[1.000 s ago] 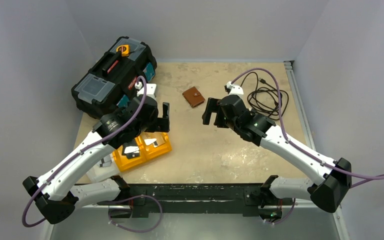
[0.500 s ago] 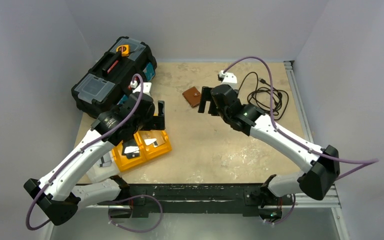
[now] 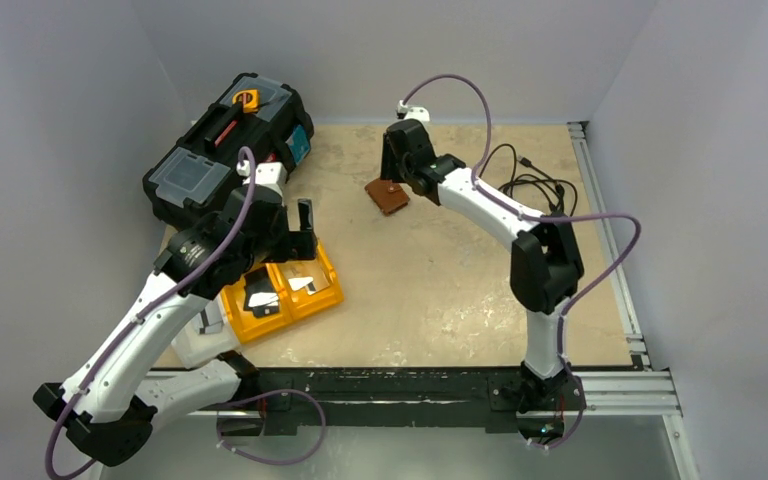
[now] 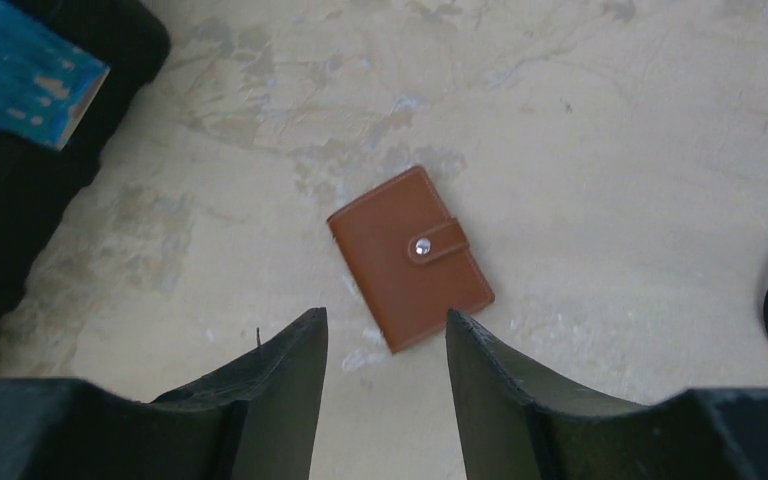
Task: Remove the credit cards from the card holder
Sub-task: Move the card holder to the center of the board.
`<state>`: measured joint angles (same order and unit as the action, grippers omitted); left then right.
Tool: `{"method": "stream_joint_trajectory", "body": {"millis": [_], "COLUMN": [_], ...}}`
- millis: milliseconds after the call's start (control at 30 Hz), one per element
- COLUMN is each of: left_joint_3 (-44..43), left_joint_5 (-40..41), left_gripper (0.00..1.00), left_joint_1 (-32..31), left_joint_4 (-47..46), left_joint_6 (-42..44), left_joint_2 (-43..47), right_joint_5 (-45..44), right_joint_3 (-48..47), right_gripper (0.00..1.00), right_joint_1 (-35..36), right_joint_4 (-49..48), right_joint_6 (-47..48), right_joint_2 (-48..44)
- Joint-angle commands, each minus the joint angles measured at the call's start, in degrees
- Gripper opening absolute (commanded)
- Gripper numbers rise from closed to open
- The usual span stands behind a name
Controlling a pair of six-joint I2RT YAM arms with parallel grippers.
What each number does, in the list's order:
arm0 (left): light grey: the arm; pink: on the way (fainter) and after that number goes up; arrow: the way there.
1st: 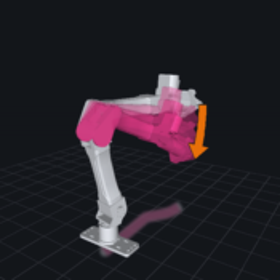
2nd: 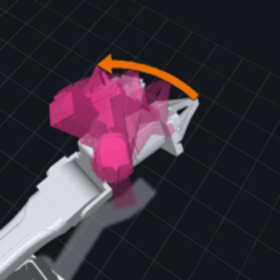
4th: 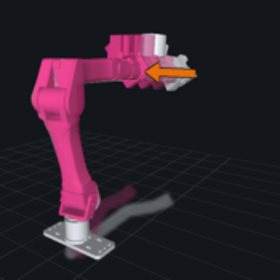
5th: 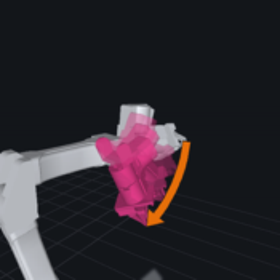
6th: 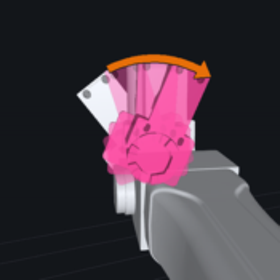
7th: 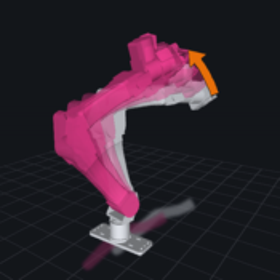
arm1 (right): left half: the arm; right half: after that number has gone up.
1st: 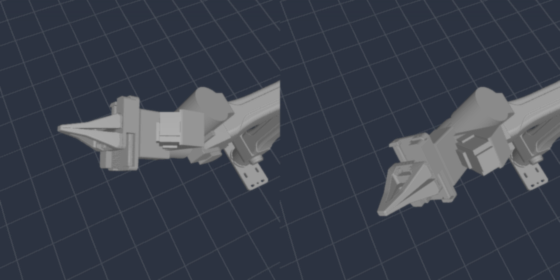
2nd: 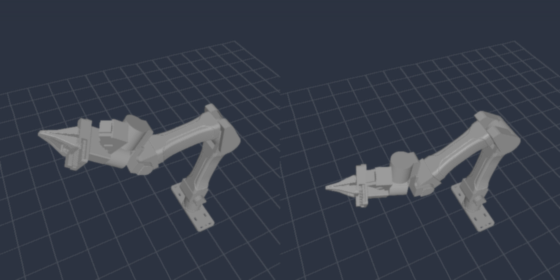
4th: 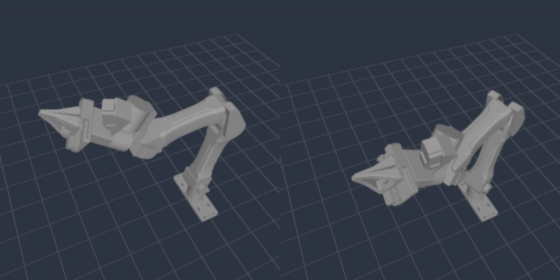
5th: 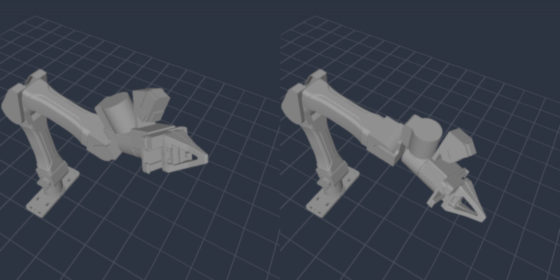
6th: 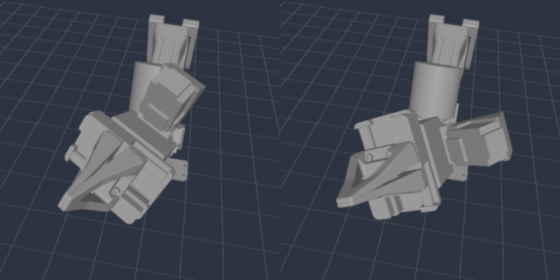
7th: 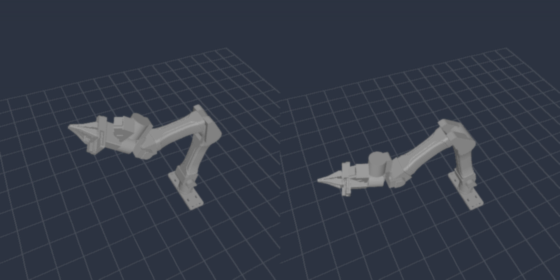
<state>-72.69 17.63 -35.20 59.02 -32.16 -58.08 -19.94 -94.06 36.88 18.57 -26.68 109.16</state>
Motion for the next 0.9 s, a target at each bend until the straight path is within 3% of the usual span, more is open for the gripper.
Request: {"method": "stream_joint_trajectory", "body": {"millis": [0, 300, 667, 867], "left_joint_3": [-2.65, -1.95, -0.97, -0.91], "left_joint_5": [-1.18, -1.55, -1.48, -1.31], "left_gripper": [1.0, 1.0, 1.0, 1.0], "left_joint_1": [0.47, 0.56, 0.52, 0.54], "left_joint_4": [1.04, 1.82, 2.17, 2.42], "left_joint_6": [-0.56, -0.49, -1.12, -1.4], "left_joint_2": [2.11, 3.06, 3.48, 3.62], "right_joint_5": [-0.15, -3.81, -7.46, -7.82], "right_joint_3": [-9.77, -21.9, -24.59, -24.43], "right_gripper": [0.46, 0.43, 0.43, 0.34], "right_joint_1": [-1.27, -1.49, -1.43, -1.37], "right_joint_4": [-0.09, 3.97, 4.75, 5.81], "right_joint_6": [4.28, 7.63, 10.42, 10.28], "right_joint_2": [7.21, 21.92, 28.34, 29.37]}}
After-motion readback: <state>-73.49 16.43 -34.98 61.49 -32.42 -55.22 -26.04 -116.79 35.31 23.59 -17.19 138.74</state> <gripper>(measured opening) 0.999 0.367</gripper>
